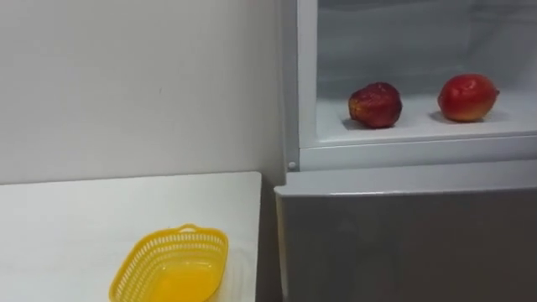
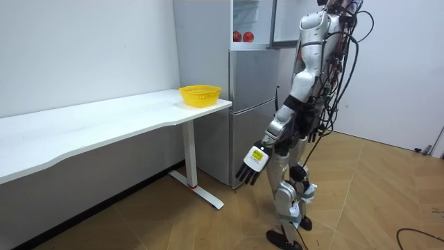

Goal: Retrieve from the upper fridge

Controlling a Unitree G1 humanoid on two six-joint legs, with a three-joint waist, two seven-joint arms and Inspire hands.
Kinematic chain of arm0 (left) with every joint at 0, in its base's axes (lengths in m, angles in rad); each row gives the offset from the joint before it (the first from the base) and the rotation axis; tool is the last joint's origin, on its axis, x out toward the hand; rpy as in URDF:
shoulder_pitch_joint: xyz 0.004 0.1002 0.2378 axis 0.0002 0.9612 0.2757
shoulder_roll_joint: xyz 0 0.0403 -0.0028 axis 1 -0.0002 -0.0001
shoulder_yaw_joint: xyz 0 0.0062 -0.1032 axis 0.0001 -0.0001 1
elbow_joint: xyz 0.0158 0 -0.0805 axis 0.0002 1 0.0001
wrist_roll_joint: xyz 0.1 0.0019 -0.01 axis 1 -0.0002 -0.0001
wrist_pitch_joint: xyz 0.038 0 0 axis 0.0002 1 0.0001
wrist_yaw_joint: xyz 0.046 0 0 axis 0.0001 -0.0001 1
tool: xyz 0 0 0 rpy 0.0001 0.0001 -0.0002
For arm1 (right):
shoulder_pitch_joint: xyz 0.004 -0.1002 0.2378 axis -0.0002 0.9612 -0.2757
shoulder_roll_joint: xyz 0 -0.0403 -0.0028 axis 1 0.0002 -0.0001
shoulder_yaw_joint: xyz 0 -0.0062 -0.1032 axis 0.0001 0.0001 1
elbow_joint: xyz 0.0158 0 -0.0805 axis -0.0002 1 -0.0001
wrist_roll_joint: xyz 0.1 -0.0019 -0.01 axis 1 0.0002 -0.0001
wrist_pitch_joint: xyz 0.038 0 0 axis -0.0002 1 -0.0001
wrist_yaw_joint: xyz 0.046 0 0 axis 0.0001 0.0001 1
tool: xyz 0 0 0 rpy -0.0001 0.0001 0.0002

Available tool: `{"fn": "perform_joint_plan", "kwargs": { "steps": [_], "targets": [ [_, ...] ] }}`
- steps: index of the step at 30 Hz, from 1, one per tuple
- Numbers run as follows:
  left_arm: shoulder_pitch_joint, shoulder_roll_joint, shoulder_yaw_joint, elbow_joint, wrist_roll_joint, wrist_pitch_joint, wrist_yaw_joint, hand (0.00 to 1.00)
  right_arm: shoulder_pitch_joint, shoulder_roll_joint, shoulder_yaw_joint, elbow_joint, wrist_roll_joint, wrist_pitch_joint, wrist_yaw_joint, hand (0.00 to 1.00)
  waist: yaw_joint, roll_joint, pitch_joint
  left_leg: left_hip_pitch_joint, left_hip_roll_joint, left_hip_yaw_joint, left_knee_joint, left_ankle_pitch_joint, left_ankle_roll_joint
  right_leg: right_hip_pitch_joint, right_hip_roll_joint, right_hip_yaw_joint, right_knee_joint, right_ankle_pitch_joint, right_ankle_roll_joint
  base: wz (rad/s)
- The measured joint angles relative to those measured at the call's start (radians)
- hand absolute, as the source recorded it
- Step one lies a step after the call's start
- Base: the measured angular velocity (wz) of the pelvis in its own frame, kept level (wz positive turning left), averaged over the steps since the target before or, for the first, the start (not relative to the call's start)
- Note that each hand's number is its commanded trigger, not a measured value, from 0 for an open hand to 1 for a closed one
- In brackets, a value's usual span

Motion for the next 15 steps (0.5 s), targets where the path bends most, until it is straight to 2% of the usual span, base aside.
{"fn": "perform_joint_plan", "kwargs": {
  "steps": [4, 6, 7, 9, 10, 12, 13, 15],
  "targets": [
    [-0.016, 0.0, -0.001, 0.006, 0.0, -0.024, -0.014, 0.0, -0.032, 0.018, -0.038, -0.085, 0.123, -0.049, -0.085, 0.0, -0.012, -0.027, 0.0025, 0.0, 0.0, 0.008, -0.003, 0.0, 0.0, -0.004, 0.004, 0.015, -0.005, 0.001, 0.001, -0.1],
    [-0.006, 0.0, 0.0, 0.002, -0.001, -0.045, -0.02, 0.0, -0.023, 0.048, -0.072, -0.246, 0.164, -0.061, -0.127, 0.0, -0.023, -0.039, 0.0023, -0.004, -0.001, 0.019, -0.004, 0.0, 0.0, -0.016, 0.008, 0.022, -0.006, 0.002, 0.003, -0.09],
    [0.001, 0.0, 0.0, 0.0, -0.001, -0.047, -0.02, 0.0, -0.013, 0.053, -0.075, -0.3, 0.183, -0.067, -0.137, 0.0, -0.025, -0.039, 0.0021, -0.007, -0.001, 0.022, -0.004, 0.0, 0.0, -0.018, 0.008, 0.022, -0.008, 0.003, 0.004, -0.1],
    [0.008, 0.001, -0.012, -0.002, -0.007, -0.06, -0.021, 0.0, 0.047, 0.068, -0.069, -0.543, 0.273, -0.089, -0.174, 0.0, -0.03, -0.032, 0.0019, -0.011, -0.005, 0.032, -0.004, 0.0, 0.0, -0.021, 0.005, 0.026, -0.009, 0.005, 0.007, -0.06],
    [0.009, 0.002, -0.015, -0.002, -0.006, -0.065, -0.021, 0.0, 0.062, 0.07, -0.063, -0.604, 0.28, -0.097, -0.183, 0.0, -0.031, -0.03, 0.0022, -0.012, -0.005, 0.034, -0.004, 0.0, 0.0, -0.021, 0.004, 0.027, -0.01, 0.005, 0.008, -0.05],
    [0.018, 0.009, -0.019, -0.001, -0.005, -0.089, -0.017, 0.0, 0.1, 0.074, -0.031, -0.765, 0.263, -0.141, -0.205, 0.0, -0.045, -0.029, 0.0019, -0.01, -0.005, 0.051, -0.005, 0.0, 0.0, -0.024, 0.005, 0.041, -0.009, 0.006, 0.009, -0.11],
    [0.027, 0.01, -0.019, 0.001, -0.005, -0.093, -0.016, 0.0, 0.107, 0.078, -0.03, -0.807, 0.25, -0.142, -0.206, 0.0, -0.047, -0.027, 0.0012, -0.01, -0.003, 0.063, -0.006, 0.0, 0.0, -0.027, 0.007, 0.049, -0.007, 0.006, 0.009, -0.28],
    [0.044, 0.009, -0.021, 0.003, -0.012, -0.105, -0.018, 0.0, 0.164, 0.081, -0.018, -0.973, 0.193, -0.167, -0.213, 0.0, -0.053, -0.017, -0.0014, -0.011, -0.002, 0.077, -0.01, 0.0, 0.0, -0.038, 0.009, 0.064, -0.006, 0.006, 0.009, -0.29]
  ]
}}
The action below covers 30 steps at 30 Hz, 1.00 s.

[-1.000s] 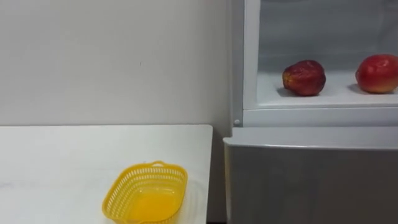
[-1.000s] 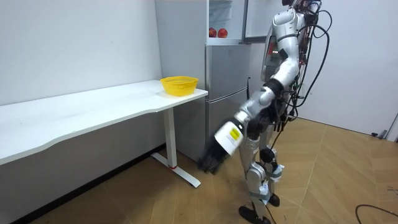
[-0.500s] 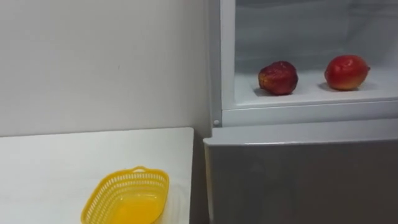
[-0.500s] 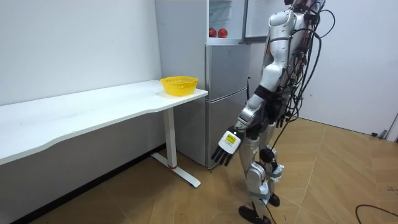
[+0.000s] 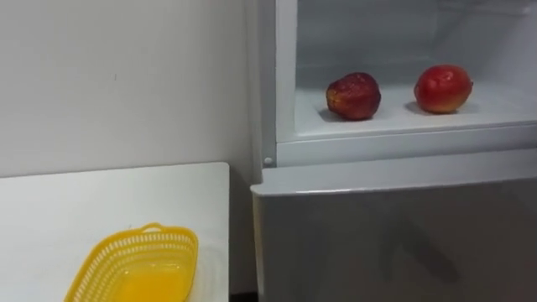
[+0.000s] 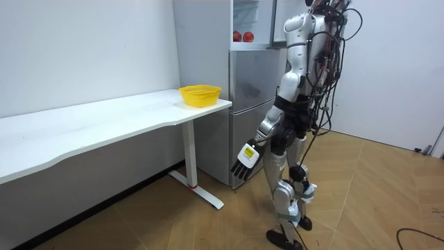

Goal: Retrieve from the upper fridge

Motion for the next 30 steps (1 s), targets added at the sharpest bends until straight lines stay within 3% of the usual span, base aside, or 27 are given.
{"fn": "perform_joint_plan", "kwargs": {
  "steps": [4, 7, 11, 15, 22, 27, 30],
  "targets": [
    [0.01, 0.003, -0.004, 0.011, 0.004, -0.02, 0.0, 0.0, 0.041, -0.001, 0.029, -0.15, -0.014, -0.019, -0.024, 0.0, -0.014, 0.003, -0.0036, 0.001, 0.004, 0.014, -0.014, 0.0, 0.0, -0.01, 0.006, 0.015, 0.005, 0.001, -0.001, -0.21],
    [0.01, 0.025, -0.04, 0.023, 0.006, -0.033, -0.002, 0.0, 0.042, -0.001, 0.07, -0.24, -0.016, -0.032, -0.041, 0.0, -0.023, 0.006, -0.0064, 0.005, 0.008, 0.023, -0.019, 0.0, 0.0, -0.015, 0.012, 0.034, 0.014, 0.002, -0.002, -0.17],
    [0.006, 0.025, -0.041, 0.067, 0.004, -0.061, -0.002, 0.0, 0.037, 0.0, 0.1, -0.375, -0.016, -0.047, -0.053, 0.0, -0.015, 0.008, -0.0061, 0.009, 0.008, 0.036, -0.018, 0.0, 0.0, -0.014, 0.013, 0.037, 0.015, 0.003, -0.003, -0.06],
    [-0.009, 0.03, -0.046, 0.132, 0.013, -0.075, 0.0, 0.0, -0.009, -0.001, 0.144, -0.469, -0.097, -0.095, -0.055, 0.0, 0.007, 0.012, -0.0053, 0.003, 0.015, 0.045, -0.018, 0.0, 0.0, -0.025, 0.019, 0.037, 0.015, 0.01, -0.008, -0.03],
    [0.007, 0.04, -0.092, 0.147, 0.076, -0.05, -0.019, 0.0, -0.043, -0.004, 0.192, -0.564, -0.159, -0.125, -0.056, 0.0, 0.029, 0.008, 0.0, -0.011, 0.019, 0.044, -0.015, 0.0, 0.0, -0.032, 0.023, 0.031, 0.003, 0.016, -0.01, 0.1],
    [-0.004, 0.059, -0.149, 0.154, 0.079, -0.044, -0.052, 0.0, -0.058, -0.023, 0.269, -0.592, -0.16, -0.141, -0.06, 0.0, 0.058, 0.007, -0.0055, -0.005, 0.02, 0.044, -0.013, 0.0, 0.0, -0.027, 0.025, 0.029, 0.001, 0.021, -0.009, -0.01],
    [-0.015, 0.062, -0.157, 0.158, 0.083, -0.032, -0.053, 0.0, -0.086, -0.026, 0.279, -0.592, -0.161, -0.147, -0.06, 0.0, 0.062, 0.003, -0.0038, -0.004, 0.021, 0.042, -0.013, 0.0, 0.0, -0.022, 0.025, 0.024, 0.001, 0.027, -0.009, 0.01]
  ]
}}
